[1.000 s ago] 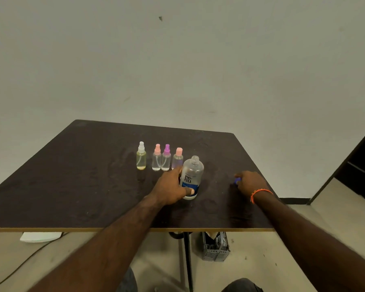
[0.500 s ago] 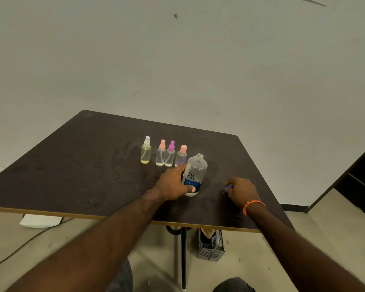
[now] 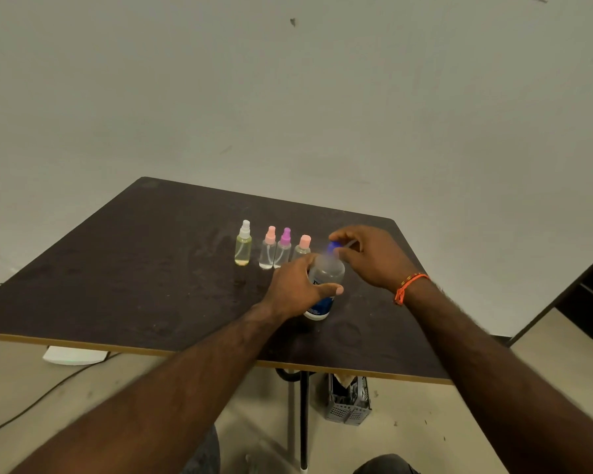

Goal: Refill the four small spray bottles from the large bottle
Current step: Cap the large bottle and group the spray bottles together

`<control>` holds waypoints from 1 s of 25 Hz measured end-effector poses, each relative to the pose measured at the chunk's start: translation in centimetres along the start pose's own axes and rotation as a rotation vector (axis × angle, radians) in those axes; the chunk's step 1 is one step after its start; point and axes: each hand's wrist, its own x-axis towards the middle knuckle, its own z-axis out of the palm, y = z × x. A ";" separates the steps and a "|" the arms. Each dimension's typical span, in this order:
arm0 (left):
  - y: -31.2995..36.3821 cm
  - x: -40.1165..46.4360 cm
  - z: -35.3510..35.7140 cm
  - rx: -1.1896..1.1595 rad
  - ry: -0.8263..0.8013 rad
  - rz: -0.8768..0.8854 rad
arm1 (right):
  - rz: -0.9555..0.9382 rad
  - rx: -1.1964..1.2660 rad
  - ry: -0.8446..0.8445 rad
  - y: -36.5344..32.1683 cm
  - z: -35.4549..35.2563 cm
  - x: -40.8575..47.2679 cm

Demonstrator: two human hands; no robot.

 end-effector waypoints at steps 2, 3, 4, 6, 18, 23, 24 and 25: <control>-0.5 0.0 0.0 0.005 0.009 0.017 | 0.031 -0.023 -0.031 -0.2 0.7 0.2; -0.6 0.0 0.1 0.004 0.011 0.026 | 0.047 -0.035 -0.024 -0.2 0.9 0.3; -0.7 0.0 0.2 0.001 0.017 0.034 | 0.060 -0.052 -0.017 -0.3 1.1 0.4; -0.8 -0.1 0.3 -0.003 0.029 0.050 | 0.088 -0.089 0.003 -0.4 1.2 0.6; -1.1 -0.2 0.6 -0.016 0.072 0.049 | -0.018 -0.130 -0.082 -1.8 0.4 0.1; -1.5 0.0 0.9 0.030 0.082 0.055 | -0.009 -0.260 -0.088 -2.3 0.4 0.7; -1.4 -0.1 0.9 0.032 0.083 0.056 | -0.001 -0.263 -0.080 -2.4 0.4 0.9; -1.5 0.0 0.9 0.028 0.085 0.058 | 0.011 -0.267 -0.058 -2.3 0.3 1.0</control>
